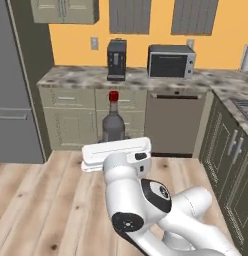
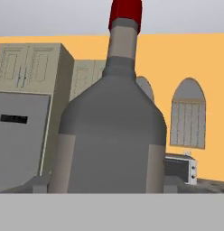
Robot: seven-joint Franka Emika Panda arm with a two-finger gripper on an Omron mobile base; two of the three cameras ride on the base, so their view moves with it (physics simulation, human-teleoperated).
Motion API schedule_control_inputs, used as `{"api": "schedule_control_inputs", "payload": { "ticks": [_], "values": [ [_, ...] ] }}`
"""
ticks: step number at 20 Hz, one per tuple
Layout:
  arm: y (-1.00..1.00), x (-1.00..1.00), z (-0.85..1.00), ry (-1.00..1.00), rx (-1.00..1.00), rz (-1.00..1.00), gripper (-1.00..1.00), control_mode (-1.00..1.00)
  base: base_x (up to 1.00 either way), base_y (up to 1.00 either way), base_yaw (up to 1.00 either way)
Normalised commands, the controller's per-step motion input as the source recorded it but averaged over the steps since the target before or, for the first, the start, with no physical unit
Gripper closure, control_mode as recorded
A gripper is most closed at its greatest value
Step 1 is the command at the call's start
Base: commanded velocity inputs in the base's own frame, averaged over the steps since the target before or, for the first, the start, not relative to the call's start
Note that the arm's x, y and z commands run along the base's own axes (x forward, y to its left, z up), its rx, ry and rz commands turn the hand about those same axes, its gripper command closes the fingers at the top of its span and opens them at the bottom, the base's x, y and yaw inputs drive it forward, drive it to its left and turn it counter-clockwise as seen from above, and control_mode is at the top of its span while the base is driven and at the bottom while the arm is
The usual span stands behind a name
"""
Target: Open the cabinet directly in front. Then move the liquor and the mug to the dining counter with the jar on it.
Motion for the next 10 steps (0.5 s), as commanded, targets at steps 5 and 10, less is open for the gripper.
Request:
{"api": "schedule_control_inputs", "payload": {
  "ticks": [5, 10],
  "values": [
    [0.00, 0.00, 0.00, 0.00, 0.00, 0.00, 1.00, 1.00, 0.95, -0.08, 0.53],
    [0.00, 0.00, 0.00, 0.00, 0.00, 0.00, 1.00, 1.00, 0.15, 0.00, 0.96]
  ]
}}
